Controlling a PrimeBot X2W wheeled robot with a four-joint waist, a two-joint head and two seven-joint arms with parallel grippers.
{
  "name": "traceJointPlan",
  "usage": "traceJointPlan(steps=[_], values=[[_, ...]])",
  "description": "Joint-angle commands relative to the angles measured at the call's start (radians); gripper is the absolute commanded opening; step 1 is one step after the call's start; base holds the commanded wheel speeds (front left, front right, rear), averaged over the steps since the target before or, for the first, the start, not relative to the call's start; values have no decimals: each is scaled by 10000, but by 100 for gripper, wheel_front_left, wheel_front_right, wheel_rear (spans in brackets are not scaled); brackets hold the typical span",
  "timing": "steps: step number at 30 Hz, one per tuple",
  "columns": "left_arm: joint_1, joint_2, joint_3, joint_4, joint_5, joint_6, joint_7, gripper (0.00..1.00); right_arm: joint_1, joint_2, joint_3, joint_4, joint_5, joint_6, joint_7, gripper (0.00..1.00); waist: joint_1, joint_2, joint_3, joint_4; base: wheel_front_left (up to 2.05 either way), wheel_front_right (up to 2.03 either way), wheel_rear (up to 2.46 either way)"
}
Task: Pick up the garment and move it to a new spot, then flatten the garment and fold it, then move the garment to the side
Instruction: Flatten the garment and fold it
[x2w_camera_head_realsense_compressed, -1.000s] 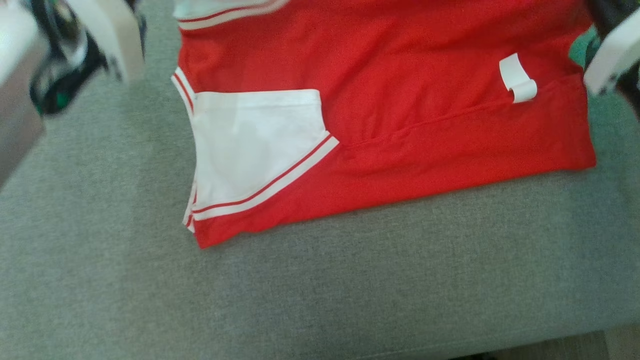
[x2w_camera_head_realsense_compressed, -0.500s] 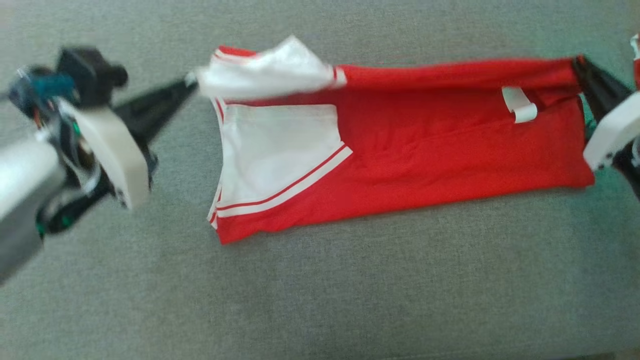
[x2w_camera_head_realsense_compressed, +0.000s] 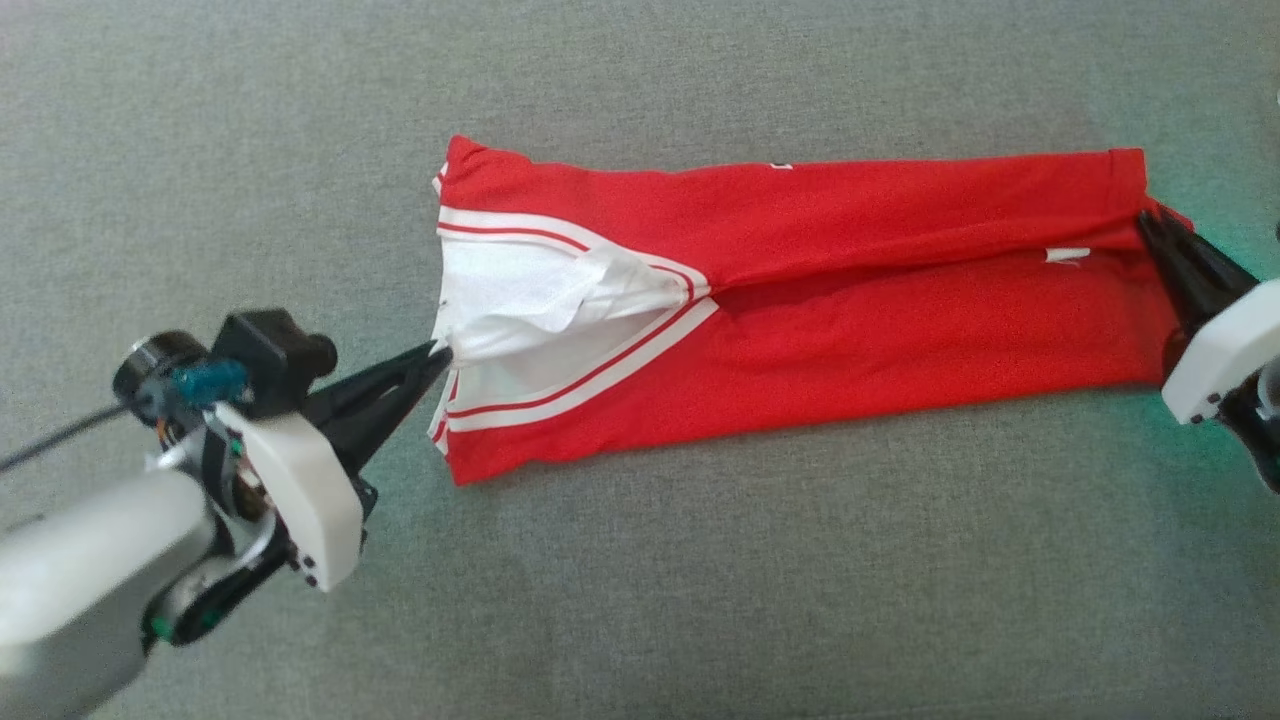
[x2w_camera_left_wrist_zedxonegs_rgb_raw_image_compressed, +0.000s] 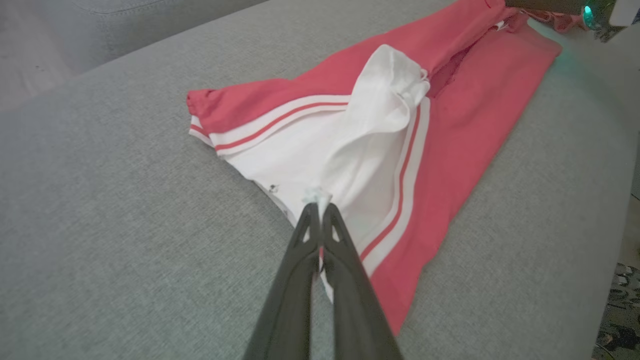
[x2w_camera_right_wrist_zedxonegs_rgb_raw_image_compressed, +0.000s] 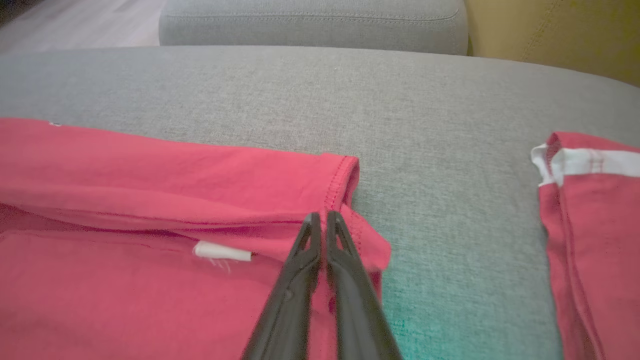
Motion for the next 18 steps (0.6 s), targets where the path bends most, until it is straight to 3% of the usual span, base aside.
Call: traceJointPlan(steps=[1, 2, 3, 7, 8, 10, 13, 15, 18], values=[[35, 228, 480, -19, 205, 300, -354, 39, 512, -155, -466, -143, -120, 67, -173, 100, 0, 0, -62, 22, 0, 0, 0], [181, 119, 524, 81, 249, 520, -626, 93, 660, -73, -724, -91, -164, 67, -302, 100, 0, 0, -114, 29, 0, 0, 0], [357, -31, 637, 210, 269, 841, -1016, 100, 830, 13, -978, -50, -228, 67, -474, 100, 0, 0, -188, 42, 0, 0, 0], [1256, -781, 1098, 892, 567, 2514, -2848, 100, 1759, 472, -2037, 7, -504, 67, -1270, 100, 0, 0, -532, 106, 0, 0, 0], [1256, -781, 1098, 892, 567, 2514, -2848, 100, 1759, 472, -2037, 7, -504, 67, -1270, 100, 0, 0, -532, 106, 0, 0, 0], [1880, -1337, 1531, 1141, 503, 3275, -3417, 100, 2339, 797, -2577, -98, -624, 67, -1537, 100, 0, 0, -716, 158, 0, 0, 0], [3000, -2334, 3126, 1187, 830, 4099, -3607, 100, 3173, 1368, -3345, -390, -876, 67, -1776, 100, 0, 0, -1054, 248, 0, 0, 0], [4030, -3096, 4578, 991, 1724, 4533, -3613, 100, 3636, 1743, -3789, -579, -1016, 67, -1837, 100, 0, 0, -1254, 352, 0, 0, 0], [5549, -4149, 6214, 697, 3495, 4848, -3616, 100, 4112, 2135, -4397, -812, -1245, 67, -1872, 100, 0, 0, -1566, 601, 0, 0, 0]])
